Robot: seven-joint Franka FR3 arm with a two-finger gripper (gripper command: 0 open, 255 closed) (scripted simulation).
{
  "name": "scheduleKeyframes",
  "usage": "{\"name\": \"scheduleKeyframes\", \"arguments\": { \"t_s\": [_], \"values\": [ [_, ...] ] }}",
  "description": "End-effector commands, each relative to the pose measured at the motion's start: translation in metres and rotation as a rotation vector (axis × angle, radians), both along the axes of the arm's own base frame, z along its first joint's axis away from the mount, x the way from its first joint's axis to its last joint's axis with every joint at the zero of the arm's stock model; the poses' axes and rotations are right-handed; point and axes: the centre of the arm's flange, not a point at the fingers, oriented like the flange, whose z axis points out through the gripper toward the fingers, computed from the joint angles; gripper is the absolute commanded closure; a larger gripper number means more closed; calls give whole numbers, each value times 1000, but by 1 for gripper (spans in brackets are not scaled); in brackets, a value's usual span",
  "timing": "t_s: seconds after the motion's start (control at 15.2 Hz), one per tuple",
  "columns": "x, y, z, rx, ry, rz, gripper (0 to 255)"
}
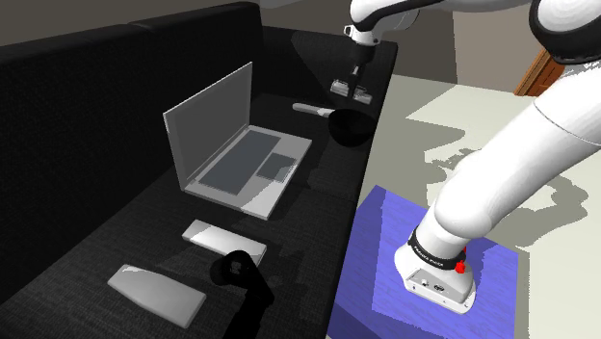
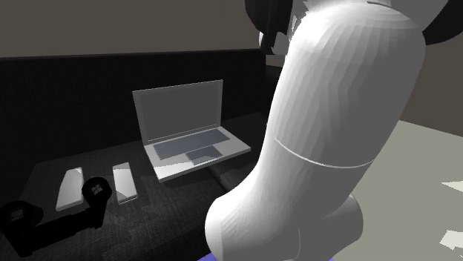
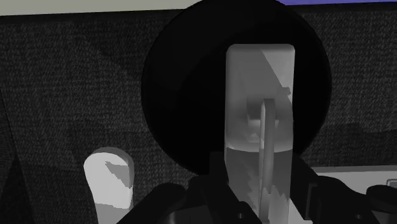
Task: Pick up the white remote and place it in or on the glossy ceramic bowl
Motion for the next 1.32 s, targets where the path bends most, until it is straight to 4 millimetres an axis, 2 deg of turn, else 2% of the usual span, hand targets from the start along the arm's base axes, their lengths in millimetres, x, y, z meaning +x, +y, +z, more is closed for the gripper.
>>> {"name": "scheduleKeyframes", "arguments": {
  "t_s": [0.0, 0.79, 1.25],
  "values": [
    [-15, -5, -6, 0, 0, 1, 255],
    [-15, -5, -70, 0, 0, 1, 255],
    [-15, -5, -70, 0, 0, 1, 255]
  ]
}}
